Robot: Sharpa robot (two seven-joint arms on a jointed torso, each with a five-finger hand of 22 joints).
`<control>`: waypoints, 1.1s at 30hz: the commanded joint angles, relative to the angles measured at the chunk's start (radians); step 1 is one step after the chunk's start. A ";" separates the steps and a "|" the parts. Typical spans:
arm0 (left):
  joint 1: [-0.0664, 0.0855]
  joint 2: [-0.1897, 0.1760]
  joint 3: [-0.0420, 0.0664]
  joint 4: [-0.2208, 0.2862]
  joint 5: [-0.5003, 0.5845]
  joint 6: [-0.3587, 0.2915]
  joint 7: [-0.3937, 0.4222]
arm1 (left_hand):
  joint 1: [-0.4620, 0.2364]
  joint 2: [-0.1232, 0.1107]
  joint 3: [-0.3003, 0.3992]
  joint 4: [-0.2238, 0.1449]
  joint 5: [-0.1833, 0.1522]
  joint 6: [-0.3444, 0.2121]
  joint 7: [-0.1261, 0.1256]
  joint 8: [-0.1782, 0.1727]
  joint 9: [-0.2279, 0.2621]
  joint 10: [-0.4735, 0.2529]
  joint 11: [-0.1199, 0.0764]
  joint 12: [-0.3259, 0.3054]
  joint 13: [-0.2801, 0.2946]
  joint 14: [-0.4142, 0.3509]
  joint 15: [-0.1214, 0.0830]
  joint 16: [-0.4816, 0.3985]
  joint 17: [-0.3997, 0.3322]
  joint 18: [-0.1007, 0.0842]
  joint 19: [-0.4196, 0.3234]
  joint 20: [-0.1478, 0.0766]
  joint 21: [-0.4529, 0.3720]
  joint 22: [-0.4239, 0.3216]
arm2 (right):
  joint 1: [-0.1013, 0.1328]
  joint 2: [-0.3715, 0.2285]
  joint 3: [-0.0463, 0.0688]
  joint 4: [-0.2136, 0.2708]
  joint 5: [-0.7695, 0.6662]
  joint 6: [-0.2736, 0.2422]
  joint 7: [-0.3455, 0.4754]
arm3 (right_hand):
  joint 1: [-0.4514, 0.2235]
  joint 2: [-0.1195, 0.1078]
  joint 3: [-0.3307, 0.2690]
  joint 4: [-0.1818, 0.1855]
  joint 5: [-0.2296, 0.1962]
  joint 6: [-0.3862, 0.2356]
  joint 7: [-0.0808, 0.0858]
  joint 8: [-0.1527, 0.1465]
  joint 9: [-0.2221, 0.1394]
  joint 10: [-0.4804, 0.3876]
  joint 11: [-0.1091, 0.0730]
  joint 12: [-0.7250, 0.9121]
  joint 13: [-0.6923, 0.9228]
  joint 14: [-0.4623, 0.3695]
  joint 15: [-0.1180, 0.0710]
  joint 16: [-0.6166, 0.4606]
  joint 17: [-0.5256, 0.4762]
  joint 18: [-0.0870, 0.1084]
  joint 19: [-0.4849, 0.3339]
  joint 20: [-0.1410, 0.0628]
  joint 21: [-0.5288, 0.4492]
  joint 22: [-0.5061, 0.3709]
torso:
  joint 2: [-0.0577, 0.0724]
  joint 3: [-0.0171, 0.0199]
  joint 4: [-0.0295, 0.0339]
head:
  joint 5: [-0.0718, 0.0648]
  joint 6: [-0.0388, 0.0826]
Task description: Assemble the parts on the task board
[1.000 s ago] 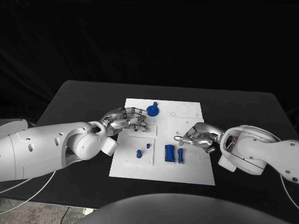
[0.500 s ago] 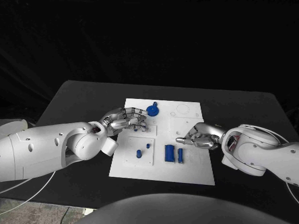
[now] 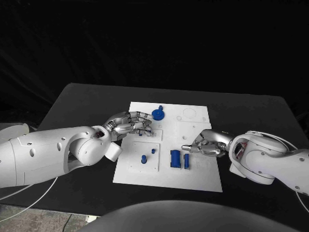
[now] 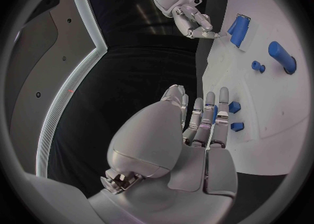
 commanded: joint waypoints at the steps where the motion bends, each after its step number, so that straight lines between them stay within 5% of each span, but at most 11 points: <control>1: -0.001 0.002 0.001 -0.001 0.002 0.026 0.003 | 0.008 0.001 0.005 0.001 0.005 0.008 0.066 -0.003 -0.001 0.006 0.003 -0.007 -0.001 0.009 -0.001 0.004 -0.001 -0.015 -0.001 -0.007 0.004 0.002 | -0.002 -0.002 0.000 0.002 -0.001 -0.008 0.006 | 0.001 0.014 -0.006 0.000 -0.006 0.008 0.002 0.004 -0.002 0.105 0.004 0.006 0.263 0.074 0.007 0.004 0.103 -0.014 0.006 -0.001 0.005 0.171 | 0.000 0.0000 -0.0004 | -0.002 0.000; 18: -0.002 0.005 0.001 -0.004 0.002 0.033 -0.004 | 0.007 0.001 0.008 0.001 0.005 0.008 0.064 -0.004 -0.002 0.011 0.005 -0.008 -0.003 0.011 -0.001 0.004 -0.002 -0.016 -0.001 -0.009 0.005 0.004 | -0.003 -0.006 0.000 0.007 0.045 -0.040 0.027 | -0.047 0.067 -0.085 0.000 -0.058 0.022 0.001 -0.003 -0.026 0.105 0.003 0.006 0.263 0.076 0.006 0.013 0.113 -0.017 0.010 -0.001 0.019 0.174 | 0.000 -0.0001 0.0004 | -0.001 0.000; 33: -0.005 0.008 0.001 -0.007 0.002 0.043 -0.011 | 0.006 0.000 0.011 0.001 0.006 0.008 0.062 -0.005 -0.003 0.014 0.008 -0.009 -0.004 0.012 -0.001 0.004 -0.002 -0.017 -0.001 -0.010 0.006 0.005 | -0.009 0.000 0.000 0.007 0.061 0.003 0.019 | -0.048 0.069 -0.091 -0.001 -0.060 0.023 0.000 -0.002 -0.028 0.105 0.002 0.006 0.263 0.077 0.005 0.015 0.116 -0.017 0.011 -0.002 0.023 0.175 | 0.000 0.0000 0.0004 | -0.002 0.000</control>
